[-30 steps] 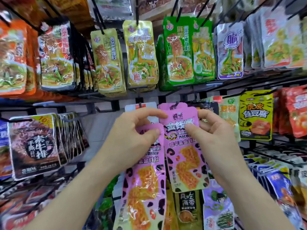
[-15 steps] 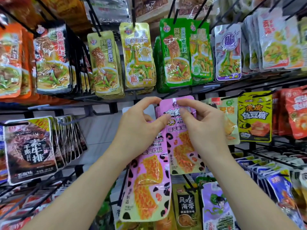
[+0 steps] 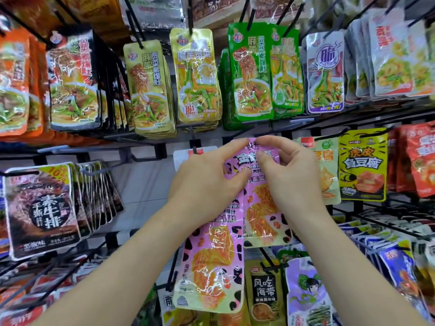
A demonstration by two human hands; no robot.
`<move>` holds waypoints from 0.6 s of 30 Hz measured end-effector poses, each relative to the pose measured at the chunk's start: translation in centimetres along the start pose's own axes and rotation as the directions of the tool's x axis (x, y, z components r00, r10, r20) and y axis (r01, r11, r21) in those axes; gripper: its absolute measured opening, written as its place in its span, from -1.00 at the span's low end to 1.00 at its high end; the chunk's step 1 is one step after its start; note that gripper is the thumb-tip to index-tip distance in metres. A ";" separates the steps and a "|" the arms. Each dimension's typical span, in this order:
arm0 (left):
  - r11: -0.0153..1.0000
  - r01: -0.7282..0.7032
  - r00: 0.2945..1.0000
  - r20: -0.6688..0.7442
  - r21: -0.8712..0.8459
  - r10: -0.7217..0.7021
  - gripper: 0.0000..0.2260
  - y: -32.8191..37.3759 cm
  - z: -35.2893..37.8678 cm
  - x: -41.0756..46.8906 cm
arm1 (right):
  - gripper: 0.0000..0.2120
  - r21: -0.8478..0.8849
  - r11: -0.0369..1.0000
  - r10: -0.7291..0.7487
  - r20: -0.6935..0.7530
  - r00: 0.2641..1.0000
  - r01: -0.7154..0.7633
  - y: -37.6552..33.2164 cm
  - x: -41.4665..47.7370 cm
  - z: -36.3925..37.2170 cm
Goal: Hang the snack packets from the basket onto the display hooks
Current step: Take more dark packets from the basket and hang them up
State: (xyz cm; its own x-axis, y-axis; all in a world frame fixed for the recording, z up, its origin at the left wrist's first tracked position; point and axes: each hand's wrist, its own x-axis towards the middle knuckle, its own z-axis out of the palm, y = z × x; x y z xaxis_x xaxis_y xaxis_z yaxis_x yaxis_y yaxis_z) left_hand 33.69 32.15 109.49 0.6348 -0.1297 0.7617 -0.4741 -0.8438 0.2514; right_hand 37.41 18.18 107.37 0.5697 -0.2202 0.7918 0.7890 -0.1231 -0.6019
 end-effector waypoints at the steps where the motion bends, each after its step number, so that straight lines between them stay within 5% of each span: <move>1: 1.000 -0.003 1.000 0.001 0.026 0.003 -0.53 0.2 -0.1 0.0 | -0.83 -0.041 0.999 -0.036 0.006 0.999 0.037 0.0 -0.1 -0.1; 6: 0.991 -0.004 1.000 -0.014 0.137 0.006 -0.56 0.5 -0.6 0.0 | -0.77 -0.220 0.961 -0.138 0.150 0.979 0.169 -0.6 -0.2 -0.6; 11: 0.977 0.008 1.000 0.008 0.214 -0.010 -0.58 0.6 -1.0 -0.1 | -0.74 0.106 0.972 0.184 0.223 0.957 -0.211 -0.6 0.3 -0.6; 18: 0.933 -0.026 0.993 0.121 0.360 -0.019 -0.50 0.2 0.4 0.1 | -0.69 -0.363 0.929 -0.013 0.178 0.984 0.078 0.2 0.5 0.1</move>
State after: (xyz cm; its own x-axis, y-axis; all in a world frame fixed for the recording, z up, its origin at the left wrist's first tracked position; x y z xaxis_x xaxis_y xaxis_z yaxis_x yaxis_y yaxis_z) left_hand 33.93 31.80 109.38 0.7126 -0.1757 0.6792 -0.2390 -0.9710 -0.0005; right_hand 37.90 18.18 107.64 0.5913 -0.0432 0.8053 0.6935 -0.4824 -0.5351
